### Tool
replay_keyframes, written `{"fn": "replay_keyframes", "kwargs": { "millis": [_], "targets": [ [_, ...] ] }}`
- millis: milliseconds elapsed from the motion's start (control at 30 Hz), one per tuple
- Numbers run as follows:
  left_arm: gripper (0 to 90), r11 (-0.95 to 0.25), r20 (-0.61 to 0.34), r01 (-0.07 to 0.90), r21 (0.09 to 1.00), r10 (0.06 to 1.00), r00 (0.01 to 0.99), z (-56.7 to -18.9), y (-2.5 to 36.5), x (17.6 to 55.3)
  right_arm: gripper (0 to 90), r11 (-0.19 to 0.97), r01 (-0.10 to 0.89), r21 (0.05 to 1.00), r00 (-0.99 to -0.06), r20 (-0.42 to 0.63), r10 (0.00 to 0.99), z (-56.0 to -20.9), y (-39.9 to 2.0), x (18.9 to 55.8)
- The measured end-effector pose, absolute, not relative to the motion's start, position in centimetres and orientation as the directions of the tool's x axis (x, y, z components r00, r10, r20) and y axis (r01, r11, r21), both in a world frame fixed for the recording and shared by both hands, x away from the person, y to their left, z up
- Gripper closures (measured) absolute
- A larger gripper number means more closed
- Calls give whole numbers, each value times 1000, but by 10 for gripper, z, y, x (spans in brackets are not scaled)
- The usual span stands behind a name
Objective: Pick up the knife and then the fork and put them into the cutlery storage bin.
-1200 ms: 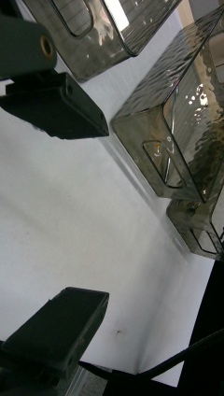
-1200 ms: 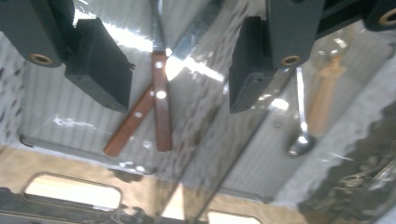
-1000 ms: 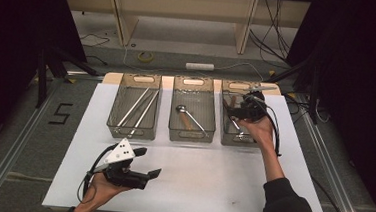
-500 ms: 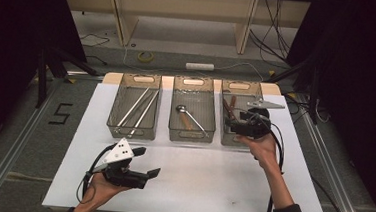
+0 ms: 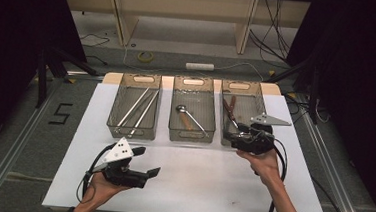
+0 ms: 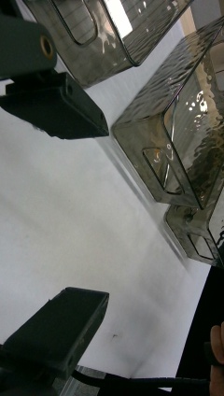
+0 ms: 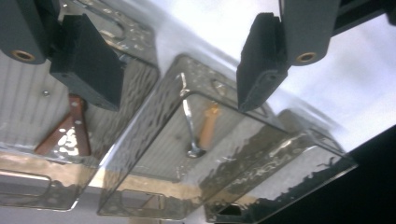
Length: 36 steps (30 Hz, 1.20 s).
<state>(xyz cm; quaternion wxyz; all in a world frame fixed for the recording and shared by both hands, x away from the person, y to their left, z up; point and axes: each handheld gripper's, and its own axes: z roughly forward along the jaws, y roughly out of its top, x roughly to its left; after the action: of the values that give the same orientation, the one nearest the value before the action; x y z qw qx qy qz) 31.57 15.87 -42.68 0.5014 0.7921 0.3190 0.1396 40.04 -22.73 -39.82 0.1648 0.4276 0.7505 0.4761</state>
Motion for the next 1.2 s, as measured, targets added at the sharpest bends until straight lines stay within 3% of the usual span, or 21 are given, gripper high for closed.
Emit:
{"fn": "replay_keyframes", "kwargs": {
  "millis": [433,1200],
  "targets": [
    [162,-271,-113,375,886,658,744,-426,164,316,312,194,440,877,-654,164,738,-407,-222,373],
    [161,-243,-131,375,895,660,740,-425,167,316,285,192,418,888,-686,170,707,-424,-225,330]
  ]
}}
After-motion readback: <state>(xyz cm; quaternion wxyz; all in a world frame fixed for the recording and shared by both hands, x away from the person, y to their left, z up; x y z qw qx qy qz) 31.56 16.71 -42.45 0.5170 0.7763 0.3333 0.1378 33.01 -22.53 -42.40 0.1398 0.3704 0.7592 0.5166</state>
